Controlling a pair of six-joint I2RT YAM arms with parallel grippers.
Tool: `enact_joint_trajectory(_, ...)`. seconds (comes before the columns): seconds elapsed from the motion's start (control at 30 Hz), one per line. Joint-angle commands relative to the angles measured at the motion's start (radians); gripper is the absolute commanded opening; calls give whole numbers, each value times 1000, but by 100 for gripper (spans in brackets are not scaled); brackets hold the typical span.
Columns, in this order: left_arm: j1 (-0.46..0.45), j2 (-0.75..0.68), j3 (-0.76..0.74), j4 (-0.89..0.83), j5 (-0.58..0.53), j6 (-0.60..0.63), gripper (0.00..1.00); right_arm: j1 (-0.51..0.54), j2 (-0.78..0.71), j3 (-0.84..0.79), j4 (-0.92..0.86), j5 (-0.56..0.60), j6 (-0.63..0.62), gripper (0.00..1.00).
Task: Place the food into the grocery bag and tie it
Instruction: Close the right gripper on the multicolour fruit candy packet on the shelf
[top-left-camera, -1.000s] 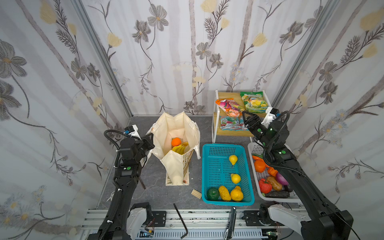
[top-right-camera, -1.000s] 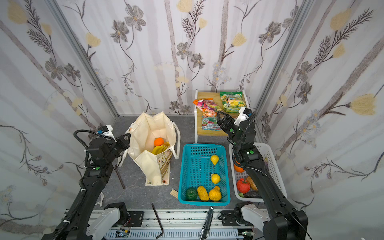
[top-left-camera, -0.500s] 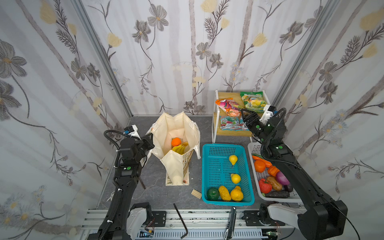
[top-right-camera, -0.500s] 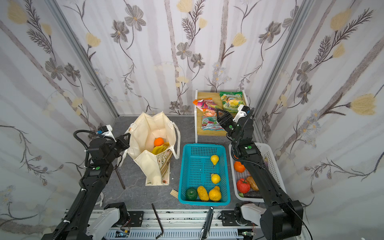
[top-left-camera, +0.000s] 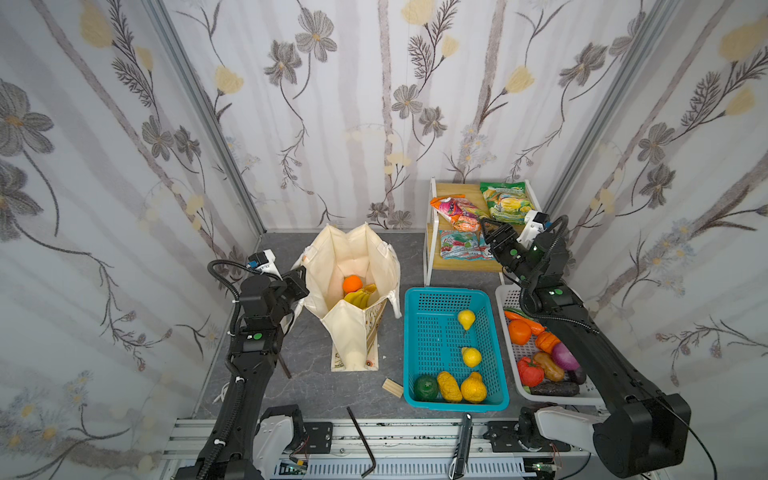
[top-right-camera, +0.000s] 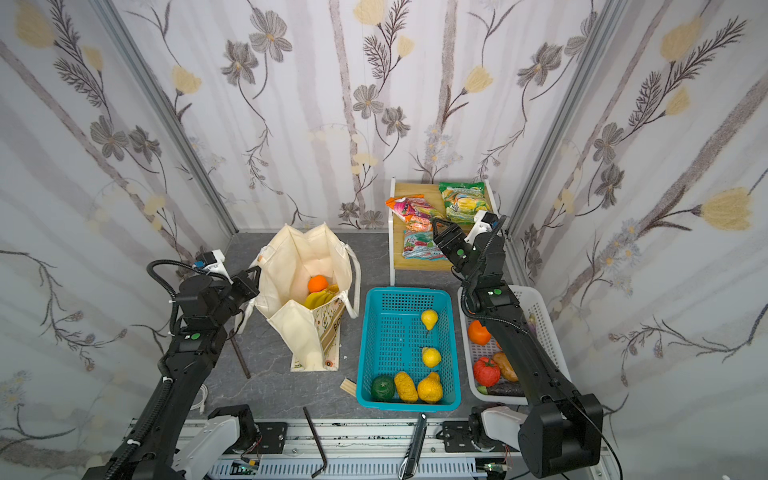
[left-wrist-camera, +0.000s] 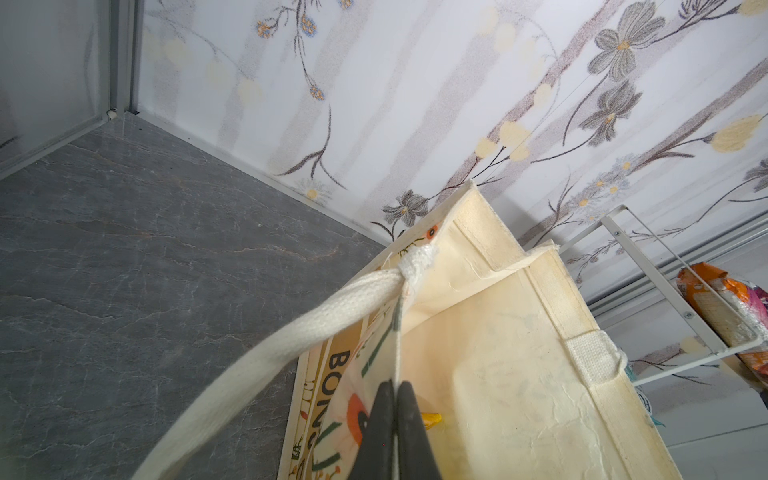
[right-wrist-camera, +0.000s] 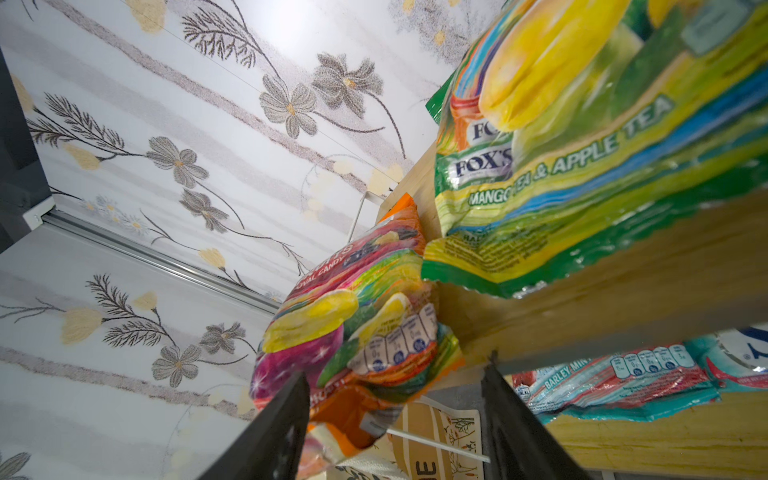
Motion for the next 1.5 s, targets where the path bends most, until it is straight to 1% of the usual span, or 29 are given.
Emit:
enact_joint_trajectory(0.0,1,0,-1,44,-8,-6,0,-4,-2,21,13,32,-23,66)
enact_joint_trajectory(0.2,2,-2,0,44,-6,-7,0,-4,9,-13,91,-38,62,66)
enact_joint_trajectory(0.3,1,-2,0,44,-5,-5,0,-3,14,-21,110,-56,95,64)
enact_joint_trajectory(0.53,1,-2,0,44,-3,-7,0,0,26,-25,127,-47,130,58)
enact_joint_trajectory(0.73,2,-5,0,44,-3,-3,0,0,53,-24,156,-68,148,39)
enact_joint_trajectory(0.8,2,-5,0,44,-3,-4,0,-1,58,-18,155,-73,148,26)
enact_joint_trajectory(0.83,2,-5,1,44,-5,-4,0,-1,59,-17,155,-74,148,22)
enact_joint_trajectory(0.87,1,-5,0,44,-4,-4,0,-1,56,-17,153,-76,147,16)
enact_joint_trajectory(0.9,1,-6,0,44,-4,-4,0,-1,53,-17,151,-79,145,12)
enact_joint_trajectory(1.0,1,-6,0,44,-3,-4,0,0,31,-28,143,-79,139,9)
enact_joint_trajectory(1.13,1,-6,1,44,-2,-5,0,1,-10,-44,115,-63,117,0)
enact_joint_trajectory(1.27,1,-5,1,44,0,-7,0,4,-43,-62,108,-54,109,0)
enact_joint_trajectory(1.4,1,-6,2,44,2,-7,0,9,-46,-79,107,-54,113,0)
enact_joint_trajectory(1.47,1,-8,2,44,-1,-7,0,9,-46,-88,105,-54,115,6)
